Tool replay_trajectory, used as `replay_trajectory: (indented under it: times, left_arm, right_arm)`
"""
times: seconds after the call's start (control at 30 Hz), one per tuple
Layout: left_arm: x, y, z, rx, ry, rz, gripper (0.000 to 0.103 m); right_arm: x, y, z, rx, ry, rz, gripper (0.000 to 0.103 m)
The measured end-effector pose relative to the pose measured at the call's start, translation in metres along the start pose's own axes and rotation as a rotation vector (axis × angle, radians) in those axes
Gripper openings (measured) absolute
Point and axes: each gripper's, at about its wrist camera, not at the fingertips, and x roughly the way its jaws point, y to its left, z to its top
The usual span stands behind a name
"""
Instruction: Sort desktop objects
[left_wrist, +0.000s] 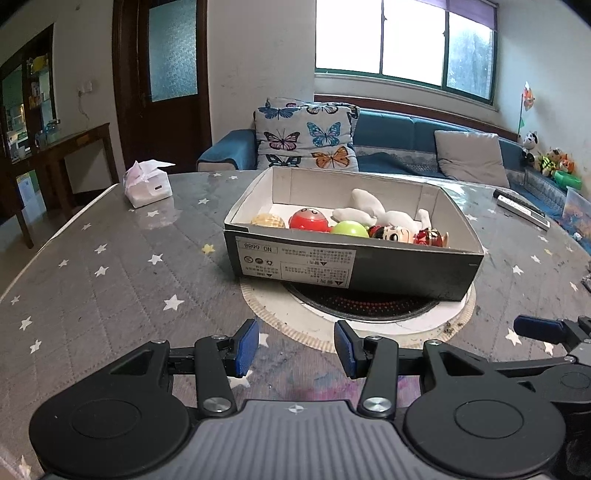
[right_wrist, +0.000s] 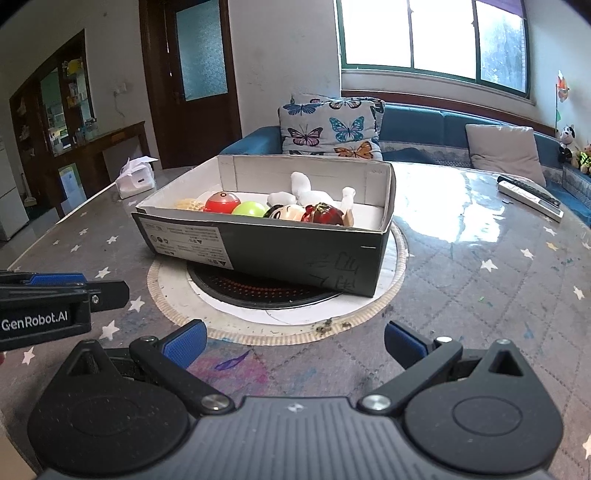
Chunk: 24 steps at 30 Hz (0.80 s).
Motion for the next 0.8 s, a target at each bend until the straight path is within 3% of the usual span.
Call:
replay_trajectory:
  times: [0.8]
  left_arm:
    - [0.04,0.007,0.021,0.011,0.053,-0.003,0.048]
  right_arm:
    - [0.034,0.006,0.017,0.001,0.062,-0.017,0.103]
